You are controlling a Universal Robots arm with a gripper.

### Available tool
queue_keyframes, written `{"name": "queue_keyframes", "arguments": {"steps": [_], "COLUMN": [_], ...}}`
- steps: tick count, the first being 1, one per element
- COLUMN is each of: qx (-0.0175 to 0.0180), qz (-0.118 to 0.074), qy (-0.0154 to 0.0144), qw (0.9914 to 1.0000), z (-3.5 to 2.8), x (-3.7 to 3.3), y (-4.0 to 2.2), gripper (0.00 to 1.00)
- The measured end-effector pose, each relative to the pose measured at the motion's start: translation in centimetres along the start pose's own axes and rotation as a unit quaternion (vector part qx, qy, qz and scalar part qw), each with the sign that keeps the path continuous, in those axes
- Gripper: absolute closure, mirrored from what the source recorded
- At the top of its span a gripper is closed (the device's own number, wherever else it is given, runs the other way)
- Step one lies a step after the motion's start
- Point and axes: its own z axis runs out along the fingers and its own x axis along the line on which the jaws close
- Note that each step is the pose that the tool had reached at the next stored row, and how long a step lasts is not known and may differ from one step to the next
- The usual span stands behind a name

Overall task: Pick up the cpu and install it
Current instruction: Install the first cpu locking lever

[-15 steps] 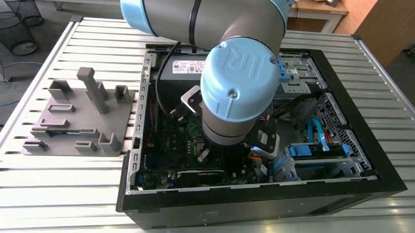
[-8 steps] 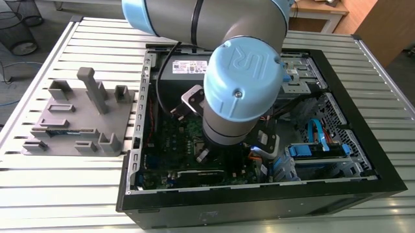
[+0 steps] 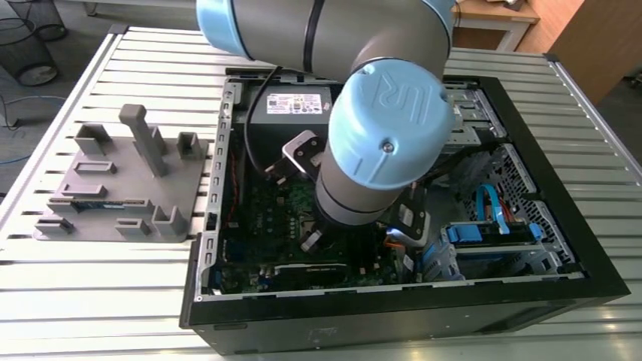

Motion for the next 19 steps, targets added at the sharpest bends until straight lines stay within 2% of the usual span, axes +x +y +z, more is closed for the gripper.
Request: {"name": "queue_keyframes", "arguments": {"steps": [4,7,14,16,19], "qx": [-0.0176,-0.0251,-0.0253,-0.0254,-0.0253], "qz": [0.006,0.009,0.009,0.009,0.009], "qy": [0.0204,0.0299,0.0304,0.0303,0.0305], "qw": [0.99962,0.99920,0.99918,0.99918,0.99917], "z": [0.04,0.08,0.07,-0.10,-0.69], "x": [-0.13,-0.19,-0.19,-0.22,-0.28], "y": [-0.14,-0.21,-0.21,-0.18,-0.07], "gripper": [0.89,0.89,0.89,0.89,0.89]}}
